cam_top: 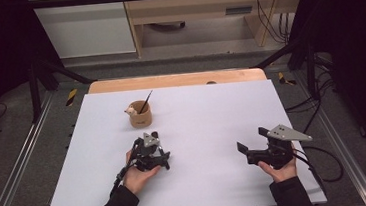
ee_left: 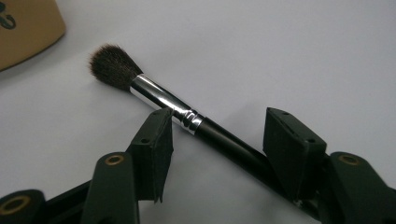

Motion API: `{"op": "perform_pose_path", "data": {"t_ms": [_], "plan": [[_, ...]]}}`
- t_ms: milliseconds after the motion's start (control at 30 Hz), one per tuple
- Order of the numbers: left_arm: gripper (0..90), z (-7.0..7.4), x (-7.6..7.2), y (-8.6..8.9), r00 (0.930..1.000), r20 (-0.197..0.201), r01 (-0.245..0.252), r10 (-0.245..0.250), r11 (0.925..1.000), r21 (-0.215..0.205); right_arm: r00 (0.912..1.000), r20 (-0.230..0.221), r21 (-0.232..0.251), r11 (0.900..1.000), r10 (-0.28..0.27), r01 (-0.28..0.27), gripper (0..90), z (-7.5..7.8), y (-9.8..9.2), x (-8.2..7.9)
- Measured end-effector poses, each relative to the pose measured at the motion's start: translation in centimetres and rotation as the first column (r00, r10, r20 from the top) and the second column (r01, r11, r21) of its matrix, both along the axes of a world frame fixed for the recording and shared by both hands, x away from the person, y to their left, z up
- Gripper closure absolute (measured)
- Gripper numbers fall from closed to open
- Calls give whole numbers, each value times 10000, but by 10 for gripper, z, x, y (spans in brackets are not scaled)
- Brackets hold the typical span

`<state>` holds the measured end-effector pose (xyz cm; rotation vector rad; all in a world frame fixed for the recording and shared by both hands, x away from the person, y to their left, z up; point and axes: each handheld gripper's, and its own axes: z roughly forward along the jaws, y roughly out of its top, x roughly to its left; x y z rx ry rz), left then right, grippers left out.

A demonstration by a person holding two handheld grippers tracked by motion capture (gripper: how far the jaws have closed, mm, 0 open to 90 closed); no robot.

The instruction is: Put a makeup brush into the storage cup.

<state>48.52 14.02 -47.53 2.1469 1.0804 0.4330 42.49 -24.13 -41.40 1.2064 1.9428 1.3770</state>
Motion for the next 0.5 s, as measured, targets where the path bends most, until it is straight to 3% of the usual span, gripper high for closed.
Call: {"op": "perform_pose_path", "data": {"t_ms": [500], "plan": [[488, 1, -1, 2, 9996, -266, 69, -69, 10000, -29, 10000, -29, 36, 10000, 14, -14, 54, 0, 0, 0]]}}
